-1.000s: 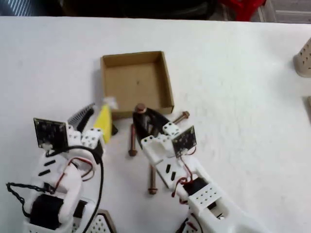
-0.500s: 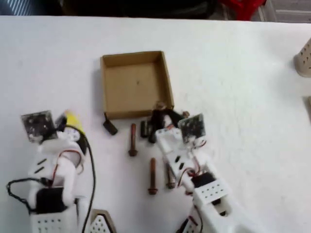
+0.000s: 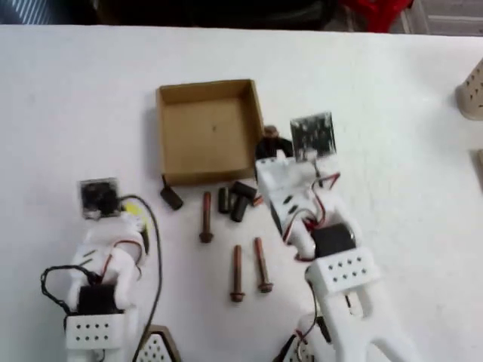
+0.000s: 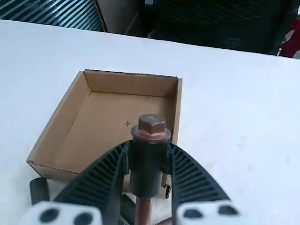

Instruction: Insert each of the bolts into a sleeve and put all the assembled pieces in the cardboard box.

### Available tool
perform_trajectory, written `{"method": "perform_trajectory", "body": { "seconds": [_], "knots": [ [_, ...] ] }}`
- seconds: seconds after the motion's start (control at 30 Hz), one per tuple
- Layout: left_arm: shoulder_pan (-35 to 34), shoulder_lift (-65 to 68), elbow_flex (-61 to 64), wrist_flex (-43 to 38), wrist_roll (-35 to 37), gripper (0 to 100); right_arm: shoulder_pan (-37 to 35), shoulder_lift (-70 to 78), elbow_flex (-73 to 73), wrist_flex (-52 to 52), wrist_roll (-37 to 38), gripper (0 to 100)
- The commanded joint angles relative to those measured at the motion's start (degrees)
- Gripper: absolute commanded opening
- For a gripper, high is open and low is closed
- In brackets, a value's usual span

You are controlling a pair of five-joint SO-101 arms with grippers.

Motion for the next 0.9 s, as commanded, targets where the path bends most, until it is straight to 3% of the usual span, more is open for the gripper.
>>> {"method": "perform_trajectory", "body": {
  "seconds": [0.0,0.2,0.87],
  "knots": [
    [3.47,-0.75,-0.26,1.41,-5.63,2,0.75,7.6,-14.77,2.95,8.62,1.8],
    [3.47,-0.75,-0.26,1.32,-6.24,2,1.01,26.33,-32.18,6.02,12.22,1.8],
    [3.38,-0.75,-0.18,1.32,-6.33,2,1.8,94.2,-114.29,43.12,12.4,2.1]
  ]
}}
